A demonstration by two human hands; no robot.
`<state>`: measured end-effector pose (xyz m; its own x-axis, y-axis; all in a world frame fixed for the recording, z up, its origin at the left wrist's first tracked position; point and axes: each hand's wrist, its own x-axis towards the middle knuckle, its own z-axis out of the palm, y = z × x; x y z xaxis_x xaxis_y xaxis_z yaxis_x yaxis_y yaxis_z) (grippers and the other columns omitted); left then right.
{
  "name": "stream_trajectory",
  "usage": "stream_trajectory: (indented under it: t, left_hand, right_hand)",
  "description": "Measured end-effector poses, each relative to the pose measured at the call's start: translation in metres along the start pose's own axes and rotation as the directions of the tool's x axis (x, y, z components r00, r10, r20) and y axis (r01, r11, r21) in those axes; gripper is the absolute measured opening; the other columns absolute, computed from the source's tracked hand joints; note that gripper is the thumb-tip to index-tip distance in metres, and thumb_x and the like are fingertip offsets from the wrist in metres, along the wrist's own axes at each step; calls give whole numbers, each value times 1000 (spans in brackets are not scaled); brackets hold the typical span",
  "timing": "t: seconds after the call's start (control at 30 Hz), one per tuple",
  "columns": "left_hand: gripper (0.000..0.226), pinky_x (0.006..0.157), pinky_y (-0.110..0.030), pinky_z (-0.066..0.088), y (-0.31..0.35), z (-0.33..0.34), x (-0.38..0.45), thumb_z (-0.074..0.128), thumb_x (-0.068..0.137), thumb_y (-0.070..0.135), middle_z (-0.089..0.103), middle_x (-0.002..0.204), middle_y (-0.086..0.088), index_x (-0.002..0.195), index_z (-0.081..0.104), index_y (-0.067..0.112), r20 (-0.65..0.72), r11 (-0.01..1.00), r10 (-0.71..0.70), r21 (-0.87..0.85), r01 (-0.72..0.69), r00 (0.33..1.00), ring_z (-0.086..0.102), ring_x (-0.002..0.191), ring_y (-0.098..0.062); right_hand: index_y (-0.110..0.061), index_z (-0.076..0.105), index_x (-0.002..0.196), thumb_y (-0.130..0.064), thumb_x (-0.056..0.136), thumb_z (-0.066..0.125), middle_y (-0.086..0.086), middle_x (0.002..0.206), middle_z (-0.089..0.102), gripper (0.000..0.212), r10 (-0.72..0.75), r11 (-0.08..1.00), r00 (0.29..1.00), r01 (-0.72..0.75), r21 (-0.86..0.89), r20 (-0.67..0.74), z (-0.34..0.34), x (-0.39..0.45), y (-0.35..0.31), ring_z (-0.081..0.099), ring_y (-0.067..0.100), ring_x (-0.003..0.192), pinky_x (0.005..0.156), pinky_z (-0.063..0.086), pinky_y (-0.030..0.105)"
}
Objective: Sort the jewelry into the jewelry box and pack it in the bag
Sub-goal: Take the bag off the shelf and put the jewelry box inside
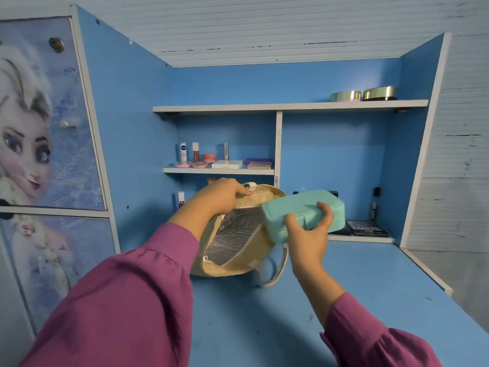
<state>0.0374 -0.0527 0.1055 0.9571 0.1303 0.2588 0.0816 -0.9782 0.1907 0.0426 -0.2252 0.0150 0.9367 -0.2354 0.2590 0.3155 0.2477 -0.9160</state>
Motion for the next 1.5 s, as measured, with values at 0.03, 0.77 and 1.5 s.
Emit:
stream_trajectory:
  t: [0.03,0.77,1.5]
  left_hand:
    - [67,59,-28,42,-1,0,1,38,91,-8,49,140,-5,129,53,45,-6,1000,6,-12,-6,1000,57,88,-23]
    - [46,50,-24,28,26,-12,-19,42,97,7,65,91,5,120,63,42,-9,962,184,-206,-182,983,31,52,-9]
    - [42,47,-21,28,20,7,-19,47,95,10,70,93,1,116,65,40,-6,940,201,-279,-195,980,29,40,-7]
  right_hand:
    - [-41,40,121,-16,77,67,-5,95,61,57,10,1000,999,-11,12,45,4,-6,3,61,10,79,66,48,26]
    - [-35,25,130,-17,87,60,9,119,52,58,381,921,826,-380,-88,415,67,-2,40,57,31,106,80,54,44]
    - [-24,45,115,-9,87,59,6,74,53,35,397,874,811,-191,-447,430,34,6,50,44,13,50,44,38,24]
